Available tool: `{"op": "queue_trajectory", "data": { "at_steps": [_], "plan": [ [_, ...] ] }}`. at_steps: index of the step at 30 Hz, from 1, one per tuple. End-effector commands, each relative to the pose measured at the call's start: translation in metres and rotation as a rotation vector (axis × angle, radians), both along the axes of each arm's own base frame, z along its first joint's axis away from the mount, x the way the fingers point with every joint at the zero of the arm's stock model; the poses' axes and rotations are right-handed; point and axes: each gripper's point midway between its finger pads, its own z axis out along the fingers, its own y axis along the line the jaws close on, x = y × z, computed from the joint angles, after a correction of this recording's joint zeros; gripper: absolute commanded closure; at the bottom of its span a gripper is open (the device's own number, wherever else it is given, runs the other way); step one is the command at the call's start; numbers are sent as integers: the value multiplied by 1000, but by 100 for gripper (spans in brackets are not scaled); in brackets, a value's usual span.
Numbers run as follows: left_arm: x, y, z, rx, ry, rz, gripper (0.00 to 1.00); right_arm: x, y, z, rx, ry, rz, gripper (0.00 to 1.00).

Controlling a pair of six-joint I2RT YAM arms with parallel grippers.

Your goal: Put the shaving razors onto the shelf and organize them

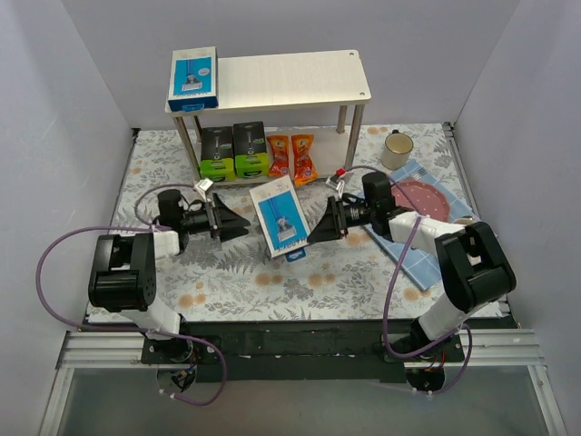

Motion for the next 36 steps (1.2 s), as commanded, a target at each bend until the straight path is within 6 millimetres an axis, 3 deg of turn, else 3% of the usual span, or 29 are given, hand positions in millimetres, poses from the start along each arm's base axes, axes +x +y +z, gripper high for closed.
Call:
{"op": "queue_trajectory", "data": {
  "at_steps": [1, 2, 5, 11, 12, 15, 16, 18, 19, 28, 29, 36],
  "plan": [
    [8, 45, 32, -25, -36, 51, 37, 24, -14, 68, 113, -244, 20, 84],
    [13, 59, 39, -34, -39, 80, 36, 32, -18, 81, 127, -278, 11, 84],
    [11, 73, 57, -29, -92, 81, 35, 38, -25, 110, 156, -347, 9, 84],
    [8, 73, 62, -15, -56, 91, 35, 61, -30, 190, 198, -480, -14, 85],
    [10, 74, 63, -13, -54, 94, 35, 72, -30, 214, 212, -535, -23, 85],
    [17, 75, 69, 3, -84, 108, 35, 113, -37, 234, 169, -536, -133, 86],
    [18, 75, 71, 5, -92, 111, 34, 125, -44, 261, 181, -603, -167, 86],
    [18, 75, 72, 8, -102, 114, 34, 152, -48, 271, 173, -632, -226, 86],
    [17, 75, 71, 7, -99, 114, 34, 161, -54, 291, 182, -688, -252, 86],
    [3, 73, 56, 18, -85, 115, 34, 230, -81, 292, 169, -728, -393, 85],
    [2, 72, 55, 18, -81, 112, 34, 233, -83, 301, 174, -752, -401, 85],
    [-8, 71, 46, 24, -63, 113, 33, 255, -84, 295, 173, -781, -423, 81]
  ]
}}
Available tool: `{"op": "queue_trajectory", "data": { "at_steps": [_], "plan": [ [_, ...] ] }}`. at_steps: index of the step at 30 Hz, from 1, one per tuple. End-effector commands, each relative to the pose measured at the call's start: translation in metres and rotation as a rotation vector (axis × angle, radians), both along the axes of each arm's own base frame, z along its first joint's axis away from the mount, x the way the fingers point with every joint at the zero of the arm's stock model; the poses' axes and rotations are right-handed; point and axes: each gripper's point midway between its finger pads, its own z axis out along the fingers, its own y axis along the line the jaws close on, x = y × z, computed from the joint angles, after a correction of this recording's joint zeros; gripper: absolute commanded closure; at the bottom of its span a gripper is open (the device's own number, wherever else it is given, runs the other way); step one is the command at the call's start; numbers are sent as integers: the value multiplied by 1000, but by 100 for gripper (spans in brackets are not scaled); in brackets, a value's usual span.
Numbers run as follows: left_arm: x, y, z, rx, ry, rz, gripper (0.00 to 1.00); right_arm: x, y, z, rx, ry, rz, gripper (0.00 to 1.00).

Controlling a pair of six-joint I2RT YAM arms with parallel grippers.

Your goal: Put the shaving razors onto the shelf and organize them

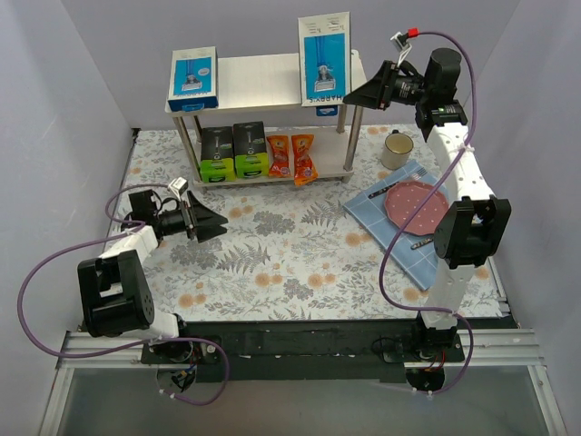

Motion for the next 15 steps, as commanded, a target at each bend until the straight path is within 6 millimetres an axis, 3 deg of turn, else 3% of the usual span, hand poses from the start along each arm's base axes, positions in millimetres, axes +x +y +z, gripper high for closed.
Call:
{"op": "queue_trajectory", "data": {
  "at_steps": [1, 8, 12, 15],
  "plan": [
    [-13, -3, 2, 14, -38, -9, 33, 6, -3, 44, 16, -189, -57, 80],
    [-18, -1, -1, 16, -31, 7, 33, 16, -5, 42, 18, -161, -114, 68],
    [-18, 1, -1, 17, -31, 19, 33, 25, -10, 49, 19, -164, -185, 47],
    [-17, 3, 0, 18, -27, 28, 33, 32, -15, 65, 11, -225, -237, 41]
  ]
}}
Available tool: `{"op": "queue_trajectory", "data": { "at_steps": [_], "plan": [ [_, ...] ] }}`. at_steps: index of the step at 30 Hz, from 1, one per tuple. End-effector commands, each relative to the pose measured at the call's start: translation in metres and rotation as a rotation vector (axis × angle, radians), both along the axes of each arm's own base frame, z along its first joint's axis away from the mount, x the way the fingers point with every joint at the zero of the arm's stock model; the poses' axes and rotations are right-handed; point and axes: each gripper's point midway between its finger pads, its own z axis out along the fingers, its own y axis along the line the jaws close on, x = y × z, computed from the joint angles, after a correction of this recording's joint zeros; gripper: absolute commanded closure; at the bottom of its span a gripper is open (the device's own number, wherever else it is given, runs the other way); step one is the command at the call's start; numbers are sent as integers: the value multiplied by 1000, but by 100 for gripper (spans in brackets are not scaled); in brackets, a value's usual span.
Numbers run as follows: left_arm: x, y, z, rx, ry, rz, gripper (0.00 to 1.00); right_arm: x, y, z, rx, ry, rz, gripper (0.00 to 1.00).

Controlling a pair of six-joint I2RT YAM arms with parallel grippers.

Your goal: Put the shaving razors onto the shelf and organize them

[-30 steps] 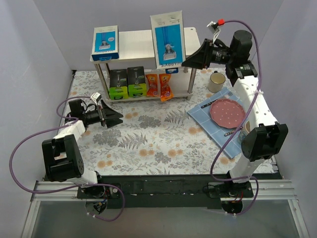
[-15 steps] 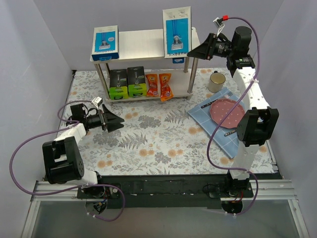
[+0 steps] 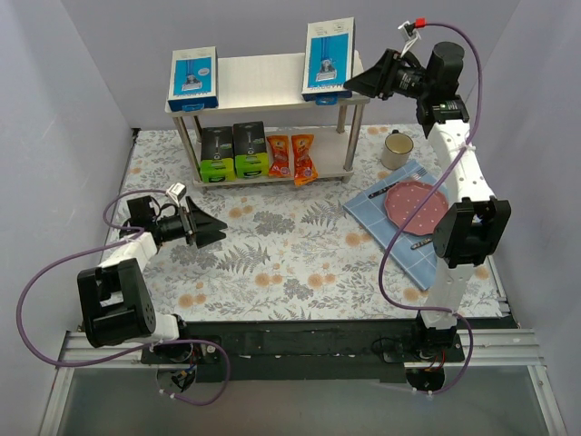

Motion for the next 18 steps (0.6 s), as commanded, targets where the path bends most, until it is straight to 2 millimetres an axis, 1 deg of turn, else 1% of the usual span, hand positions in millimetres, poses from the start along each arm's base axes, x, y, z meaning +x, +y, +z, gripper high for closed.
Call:
{"op": "queue_trajectory", "data": {
  "at_steps": [1, 2, 3, 5, 6, 7, 8, 9, 11, 12, 13, 16, 18],
  "plan": [
    [-2, 3, 5, 12, -39, 10, 33, 10, -11, 51, -7, -187, -106, 40],
    [-1, 3, 6, 14, -42, 12, 33, 13, -13, 53, -18, -211, -124, 39],
    [-1, 3, 7, 16, -49, 12, 33, 14, -14, 55, -22, -220, -136, 34],
    [-1, 4, 8, 20, -55, 19, 33, 16, -18, 56, -30, -225, -161, 30],
    [-1, 5, 8, 20, -53, 22, 33, 18, -20, 56, -34, -231, -175, 27],
    [-2, 5, 8, 19, -53, 22, 33, 20, -24, 51, -44, -208, -192, 25],
    [-3, 5, 9, 18, -57, 27, 33, 21, -27, 53, -50, -216, -220, 23],
    [-4, 6, 9, 18, -55, 28, 33, 23, -30, 53, -63, -228, -235, 20],
    [-6, 6, 8, 17, -52, 33, 33, 26, -34, 51, -70, -227, -258, 17],
    [-7, 6, 9, 18, -57, 36, 33, 26, -35, 51, -78, -239, -260, 4],
    [-8, 7, 9, 18, -57, 38, 33, 27, -35, 48, -80, -236, -258, 2],
    [-8, 8, 10, 36, -75, 50, 33, 25, -34, 51, -87, -260, -255, 2],
    [-4, 10, 16, 57, -94, 58, 34, 23, -38, 59, -95, -286, -278, 1]
  ]
}}
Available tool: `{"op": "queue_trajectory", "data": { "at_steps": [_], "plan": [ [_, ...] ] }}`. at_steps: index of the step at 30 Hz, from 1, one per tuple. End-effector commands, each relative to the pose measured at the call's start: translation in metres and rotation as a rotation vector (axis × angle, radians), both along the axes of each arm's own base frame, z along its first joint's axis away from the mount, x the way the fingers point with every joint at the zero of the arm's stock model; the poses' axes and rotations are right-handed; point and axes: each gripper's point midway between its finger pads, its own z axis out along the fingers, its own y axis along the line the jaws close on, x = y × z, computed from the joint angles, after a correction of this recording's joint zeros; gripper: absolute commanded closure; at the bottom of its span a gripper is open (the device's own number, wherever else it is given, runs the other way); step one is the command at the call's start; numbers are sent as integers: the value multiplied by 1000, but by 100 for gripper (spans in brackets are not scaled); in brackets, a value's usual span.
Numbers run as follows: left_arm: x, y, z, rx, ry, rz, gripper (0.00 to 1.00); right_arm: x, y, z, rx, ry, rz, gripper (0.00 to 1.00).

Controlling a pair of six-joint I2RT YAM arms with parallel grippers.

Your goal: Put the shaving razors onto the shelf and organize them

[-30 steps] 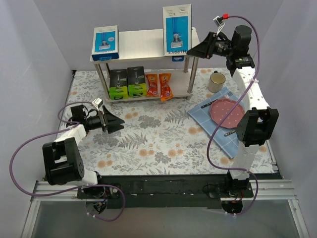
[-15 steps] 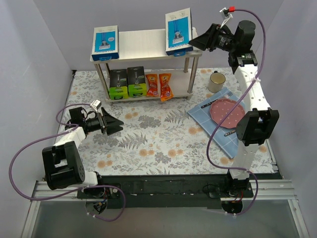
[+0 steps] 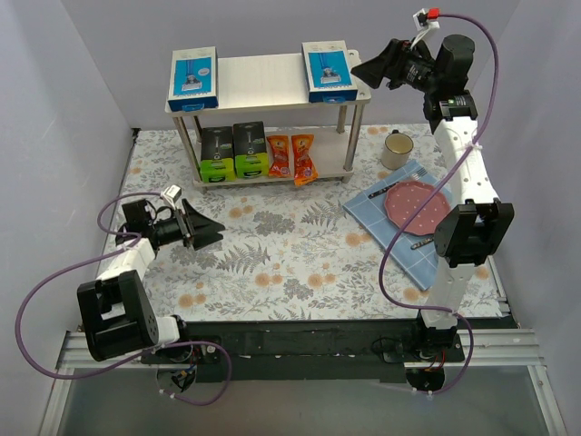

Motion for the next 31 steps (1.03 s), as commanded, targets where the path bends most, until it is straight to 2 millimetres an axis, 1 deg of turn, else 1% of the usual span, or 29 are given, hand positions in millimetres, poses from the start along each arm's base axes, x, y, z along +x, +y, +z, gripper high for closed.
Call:
{"op": "queue_trajectory", "data": {
  "at_steps": [1, 2, 3, 4, 5, 6, 7, 8, 9, 10, 11, 12, 13, 14, 15, 16, 17, 18, 19, 20, 21, 22, 23, 24, 25, 26, 27, 29, 31],
  "plan": [
    [3, 4, 14, 55, -90, 14, 33, -13, -12, 38, -43, -143, -58, 2],
    [4, 5, 16, 65, -91, 19, 34, -16, -16, 42, -50, -154, -76, 2],
    [9, 7, 22, 85, -121, 22, 33, -17, -18, 41, -58, -148, -87, 2],
    [13, 8, 24, 103, -141, 28, 32, -17, -21, 39, -84, -158, -101, 2],
    [16, 9, 28, 112, -156, 29, 31, -20, -27, 40, -99, -153, -147, 1],
    [23, 12, 40, 130, -195, 33, 27, -21, -32, 26, -123, -102, -175, 2],
    [28, 14, 47, 145, -215, 38, 2, -23, -37, 20, -144, -81, -207, 1],
    [32, 15, 53, 155, -236, 40, 2, -32, -48, 24, -180, -100, -260, 1],
    [35, 16, 60, 161, -255, 42, 2, -34, -51, -13, -211, -9, -270, 2],
    [41, 18, 75, 173, -301, 43, 2, -42, -55, -33, -231, 56, -287, 2],
    [44, 19, 80, 173, -306, 45, 2, -58, -60, -43, -253, 81, -303, 2],
    [47, 20, 85, 176, -318, 49, 2, -69, -61, -98, -291, 197, -280, 1],
    [51, 21, 94, 187, -342, 54, 2, -85, -61, -131, -315, 276, -258, 2],
    [56, 23, 96, 204, -345, 72, 2, -106, -56, -141, -316, 307, -211, 2],
    [60, 26, 98, 221, -352, 90, 2, -120, -53, -160, -330, 352, -173, 2],
    [64, 28, 100, 238, -361, 106, 2, -143, -47, -196, -344, 448, -121, 2],
    [68, 31, 106, 257, -380, 121, 2, -162, -43, -202, -346, 484, -101, 2],
    [76, 37, 104, 308, -387, 159, 2, -174, -39, -211, -353, 522, -96, 2],
    [80, 41, 104, 334, -385, 180, 2, -192, -24, -220, -385, 534, -44, 2],
    [85, 44, 107, 357, -389, 201, 2, -210, -18, -219, -419, 542, -10, 1],
    [90, 49, 107, 389, -400, 216, 2, -225, 0, -218, -456, 527, 46, 2],
    [91, 50, 108, 398, -406, 213, 2, -231, 3, -216, -478, 524, 48, 2],
    [92, 50, 112, 401, -405, 210, 2, -234, 3, -208, -494, 510, 31, 1],
    [93, 51, 112, 405, -405, 213, 2, -242, 5, -208, -507, 528, 41, 2],
    [94, 52, 113, 406, -403, 216, 2, -244, 4, -205, -508, 539, 34, 2],
    [95, 51, 114, 404, -406, 212, 2, -241, 1, -200, -518, 531, 10, 2],
    [95, 51, 116, 400, -409, 210, 2, -243, -2, -199, -532, 546, 0, 2],
    [98, 52, 116, 396, -399, 215, 2, -239, -5, -199, -556, 544, -13, 1],
    [99, 52, 116, 393, -393, 215, 2, -231, -5, -187, -545, 505, -38, 2]
  ]
}}
